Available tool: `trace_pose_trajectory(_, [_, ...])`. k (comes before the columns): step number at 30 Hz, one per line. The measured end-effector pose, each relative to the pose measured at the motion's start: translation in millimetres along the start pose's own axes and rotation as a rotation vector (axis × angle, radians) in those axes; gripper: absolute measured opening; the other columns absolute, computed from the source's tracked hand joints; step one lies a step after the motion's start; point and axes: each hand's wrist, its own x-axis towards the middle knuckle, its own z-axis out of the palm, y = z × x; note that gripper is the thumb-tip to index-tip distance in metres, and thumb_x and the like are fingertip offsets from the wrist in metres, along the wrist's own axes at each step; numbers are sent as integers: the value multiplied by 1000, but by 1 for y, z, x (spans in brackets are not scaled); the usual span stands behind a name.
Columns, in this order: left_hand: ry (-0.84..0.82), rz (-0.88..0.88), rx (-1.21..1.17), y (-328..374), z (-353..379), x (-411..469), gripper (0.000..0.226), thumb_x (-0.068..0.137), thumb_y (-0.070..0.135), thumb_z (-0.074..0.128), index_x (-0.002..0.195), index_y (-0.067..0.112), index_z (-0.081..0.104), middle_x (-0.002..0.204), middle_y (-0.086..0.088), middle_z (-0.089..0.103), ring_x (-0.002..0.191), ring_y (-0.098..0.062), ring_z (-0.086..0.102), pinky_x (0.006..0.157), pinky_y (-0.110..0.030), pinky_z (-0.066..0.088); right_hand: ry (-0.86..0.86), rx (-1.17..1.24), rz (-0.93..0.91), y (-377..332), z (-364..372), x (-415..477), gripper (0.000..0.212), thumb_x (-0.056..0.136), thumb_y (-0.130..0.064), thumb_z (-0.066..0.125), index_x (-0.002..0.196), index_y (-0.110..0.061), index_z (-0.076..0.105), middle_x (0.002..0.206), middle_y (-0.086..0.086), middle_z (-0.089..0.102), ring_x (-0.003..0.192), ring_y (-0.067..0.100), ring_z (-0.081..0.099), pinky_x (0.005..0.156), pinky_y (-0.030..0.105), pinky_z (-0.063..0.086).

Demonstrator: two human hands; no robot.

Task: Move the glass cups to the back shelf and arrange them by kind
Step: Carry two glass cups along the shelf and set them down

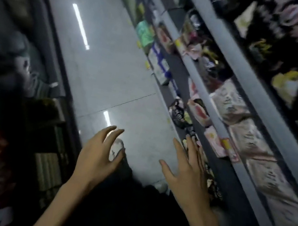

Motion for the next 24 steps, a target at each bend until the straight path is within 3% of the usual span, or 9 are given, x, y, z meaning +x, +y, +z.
trace_pose_trajectory(4, [5,-91,101,-64,-33,26,62,91,42,68,148,26,49,153,-1,48,134,-26,53,103,-44,51,-99,-83,-88,-52,37,57,77,90,-55,70,154,-21,45,166,14,29,151,31,24,120,53,34])
trace_pose_trajectory(10, [80,-223,113,-152,-97,84,63,93,42,68,149,22,50,151,-6,50,138,-27,50,108,-50,50,-199,-144,-75,-131,72,161,95,88,-69,60,162,-23,24,172,10,7,158,31,12,121,48,28])
trace_pose_trajectory(15, [74,-236,130,-202,-134,143,61,92,41,69,147,21,52,146,-7,53,134,-27,53,105,-47,51,-181,-257,-125,-184,79,240,98,86,-72,60,162,-20,26,169,17,17,156,35,17,124,52,21])
trace_pose_trajectory(19, [60,-216,134,-235,-158,206,59,94,43,66,147,22,51,145,-5,53,134,-27,52,107,-47,48,-212,-302,-135,-222,87,302,98,86,-74,57,162,-22,24,170,14,14,157,34,13,125,53,20])
trace_pose_trajectory(24, [81,-217,162,-265,-189,308,57,94,42,66,145,23,52,143,-5,54,132,-27,53,108,-50,45,-207,-291,-145,-268,102,406,100,81,-75,64,159,-22,30,167,16,25,153,36,27,121,56,30])
